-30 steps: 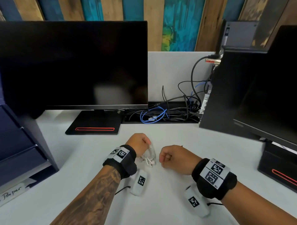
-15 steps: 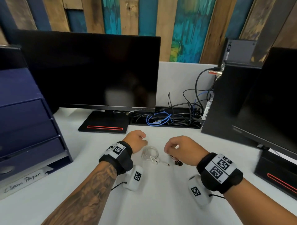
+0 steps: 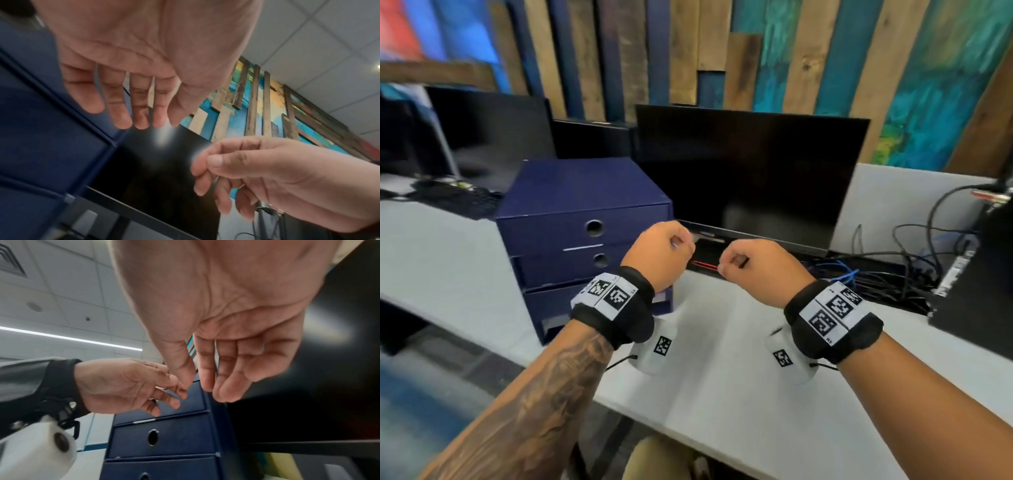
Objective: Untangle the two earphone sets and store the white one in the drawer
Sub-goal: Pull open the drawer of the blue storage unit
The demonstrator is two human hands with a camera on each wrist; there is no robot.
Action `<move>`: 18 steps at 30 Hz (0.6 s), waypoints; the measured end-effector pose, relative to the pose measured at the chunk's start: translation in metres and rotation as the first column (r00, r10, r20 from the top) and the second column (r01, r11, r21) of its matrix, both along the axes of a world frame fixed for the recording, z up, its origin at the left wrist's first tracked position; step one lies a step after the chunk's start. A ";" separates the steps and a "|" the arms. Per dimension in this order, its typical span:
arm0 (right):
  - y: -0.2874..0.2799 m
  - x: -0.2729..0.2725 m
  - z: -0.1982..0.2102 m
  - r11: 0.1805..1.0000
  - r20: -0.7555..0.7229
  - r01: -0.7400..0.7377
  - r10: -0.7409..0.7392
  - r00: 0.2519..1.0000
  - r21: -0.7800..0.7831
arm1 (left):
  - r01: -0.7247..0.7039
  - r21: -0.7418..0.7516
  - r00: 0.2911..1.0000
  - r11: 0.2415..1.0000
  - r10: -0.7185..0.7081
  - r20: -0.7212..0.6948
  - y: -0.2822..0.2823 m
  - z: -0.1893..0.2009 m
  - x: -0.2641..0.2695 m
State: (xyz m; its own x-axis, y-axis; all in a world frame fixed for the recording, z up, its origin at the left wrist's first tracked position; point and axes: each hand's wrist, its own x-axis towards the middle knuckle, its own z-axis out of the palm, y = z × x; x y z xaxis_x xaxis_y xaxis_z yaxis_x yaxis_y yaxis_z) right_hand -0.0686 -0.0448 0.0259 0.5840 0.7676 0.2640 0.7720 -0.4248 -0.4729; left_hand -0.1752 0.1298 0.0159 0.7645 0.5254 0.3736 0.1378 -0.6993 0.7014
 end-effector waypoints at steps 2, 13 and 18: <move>0.031 -0.020 0.004 0.998 0.008 -0.066 0.066 0.998 0.017 | -0.065 0.015 0.998 0.998 0.064 0.015 0.022 0.003 -0.030; 0.152 -0.090 0.012 0.961 0.118 -0.261 0.271 0.955 -0.095 | -0.342 0.244 0.939 0.908 0.322 0.117 0.082 -0.001 -0.102; 0.177 -0.087 0.002 0.954 0.151 -0.227 0.258 0.954 -0.195 | -0.393 0.326 0.917 0.860 0.395 0.064 0.095 0.002 -0.112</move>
